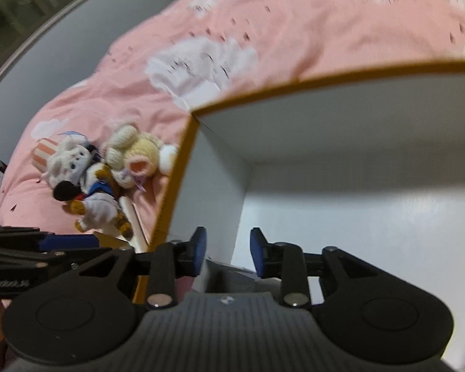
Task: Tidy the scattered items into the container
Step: 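Move both grippers back toward the gold cube box beside the plush toys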
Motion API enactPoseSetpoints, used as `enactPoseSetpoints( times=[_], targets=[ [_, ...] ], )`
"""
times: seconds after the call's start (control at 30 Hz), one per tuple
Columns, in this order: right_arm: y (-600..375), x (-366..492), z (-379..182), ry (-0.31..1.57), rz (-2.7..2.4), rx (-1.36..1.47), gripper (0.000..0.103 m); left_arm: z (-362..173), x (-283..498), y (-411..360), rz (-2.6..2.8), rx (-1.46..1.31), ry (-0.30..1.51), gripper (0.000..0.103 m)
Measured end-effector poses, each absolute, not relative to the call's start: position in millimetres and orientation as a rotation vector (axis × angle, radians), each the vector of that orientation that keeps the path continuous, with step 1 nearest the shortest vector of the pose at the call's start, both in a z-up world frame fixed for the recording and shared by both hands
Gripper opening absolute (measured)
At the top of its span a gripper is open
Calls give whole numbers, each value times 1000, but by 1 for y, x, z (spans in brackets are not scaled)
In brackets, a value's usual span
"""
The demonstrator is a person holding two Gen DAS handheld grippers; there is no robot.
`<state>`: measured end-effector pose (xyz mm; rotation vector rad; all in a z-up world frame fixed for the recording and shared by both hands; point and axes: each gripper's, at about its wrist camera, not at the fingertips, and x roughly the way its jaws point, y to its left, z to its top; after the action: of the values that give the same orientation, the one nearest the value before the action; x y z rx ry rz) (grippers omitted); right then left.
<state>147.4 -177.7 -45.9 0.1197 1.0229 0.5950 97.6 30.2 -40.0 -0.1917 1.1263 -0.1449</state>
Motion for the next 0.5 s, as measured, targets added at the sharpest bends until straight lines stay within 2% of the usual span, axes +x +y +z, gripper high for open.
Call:
enactPoseSetpoints(
  times=[0.07,0.3,0.43,0.5],
  targets=[
    [-178,139,-37,974,634,120,45,-37,92,32,-132,-168,1121,50],
    [-156,119,-17,870,748,5,49,-25,74,52,-45,-119,1102,50],
    [-143,109,-14,850,803,-74,58,-22,67,62,2,-93,1071,50],
    [-137,102,-12,842,825,-122,58,-21,65,66,29,-78,1042,50]
  ],
)
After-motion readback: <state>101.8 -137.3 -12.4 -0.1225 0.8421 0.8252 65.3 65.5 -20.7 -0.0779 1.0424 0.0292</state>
